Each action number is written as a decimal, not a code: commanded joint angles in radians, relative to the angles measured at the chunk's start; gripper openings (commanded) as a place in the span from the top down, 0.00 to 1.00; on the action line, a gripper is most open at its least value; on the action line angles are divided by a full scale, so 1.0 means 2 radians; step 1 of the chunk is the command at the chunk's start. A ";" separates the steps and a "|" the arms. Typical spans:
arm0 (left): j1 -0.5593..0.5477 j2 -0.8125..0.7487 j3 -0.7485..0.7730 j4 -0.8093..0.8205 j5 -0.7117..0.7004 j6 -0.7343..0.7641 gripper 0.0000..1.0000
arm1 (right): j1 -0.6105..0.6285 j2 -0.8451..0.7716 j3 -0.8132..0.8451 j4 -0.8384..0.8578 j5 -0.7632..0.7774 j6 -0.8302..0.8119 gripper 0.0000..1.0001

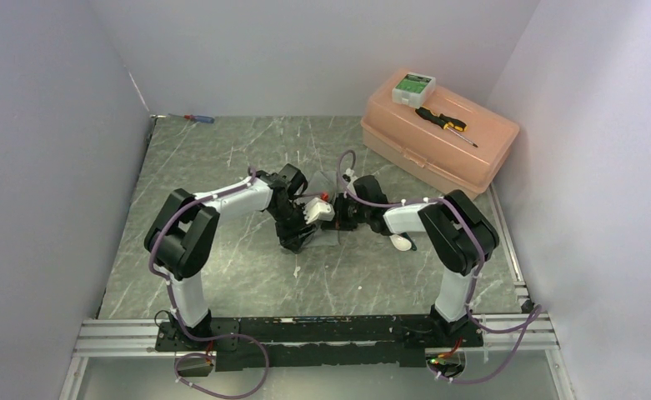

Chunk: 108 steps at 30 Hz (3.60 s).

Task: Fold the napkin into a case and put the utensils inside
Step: Smooth out the 2/3-rectangle-folded napkin at the center of the board.

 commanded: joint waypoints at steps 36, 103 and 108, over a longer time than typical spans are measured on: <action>0.070 -0.037 0.058 -0.050 0.009 -0.050 0.28 | -0.048 0.106 0.289 -0.083 -0.040 -0.075 1.00; 0.035 -0.008 0.011 0.014 0.020 0.155 0.73 | 0.015 0.081 0.147 -0.141 -0.193 -0.056 1.00; 0.029 -0.007 0.018 0.001 0.025 0.173 0.62 | 0.011 0.080 0.178 -0.184 -0.200 -0.085 1.00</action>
